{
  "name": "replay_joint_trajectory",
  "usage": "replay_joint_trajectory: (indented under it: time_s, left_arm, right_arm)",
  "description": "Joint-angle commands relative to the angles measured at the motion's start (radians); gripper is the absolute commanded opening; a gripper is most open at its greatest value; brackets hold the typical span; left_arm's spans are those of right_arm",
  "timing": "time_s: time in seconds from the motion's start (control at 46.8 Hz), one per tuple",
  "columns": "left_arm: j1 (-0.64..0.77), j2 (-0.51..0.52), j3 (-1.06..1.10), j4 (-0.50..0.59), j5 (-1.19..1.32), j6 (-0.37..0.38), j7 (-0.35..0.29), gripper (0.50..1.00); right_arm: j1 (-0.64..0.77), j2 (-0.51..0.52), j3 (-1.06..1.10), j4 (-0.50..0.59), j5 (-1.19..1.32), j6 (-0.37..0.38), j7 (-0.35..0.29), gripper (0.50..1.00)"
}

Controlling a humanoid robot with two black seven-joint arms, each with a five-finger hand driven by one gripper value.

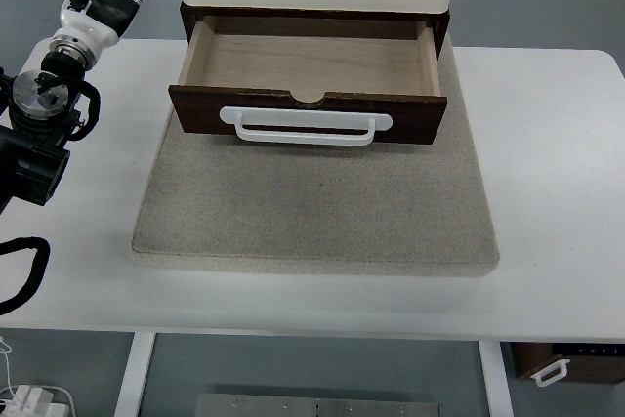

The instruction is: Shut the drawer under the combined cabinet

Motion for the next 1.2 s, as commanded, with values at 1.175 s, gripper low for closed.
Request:
replay_joint_trajectory:
  time_s: [1.175]
  left_arm:
    - [-0.090, 0.213, -0.001, -0.008, 0.006, -0.186, 0.000, 1.000]
  right_arm:
    - [0.000, 0.000, 0.000, 0.000, 0.000, 0.000, 0.000, 0.952]
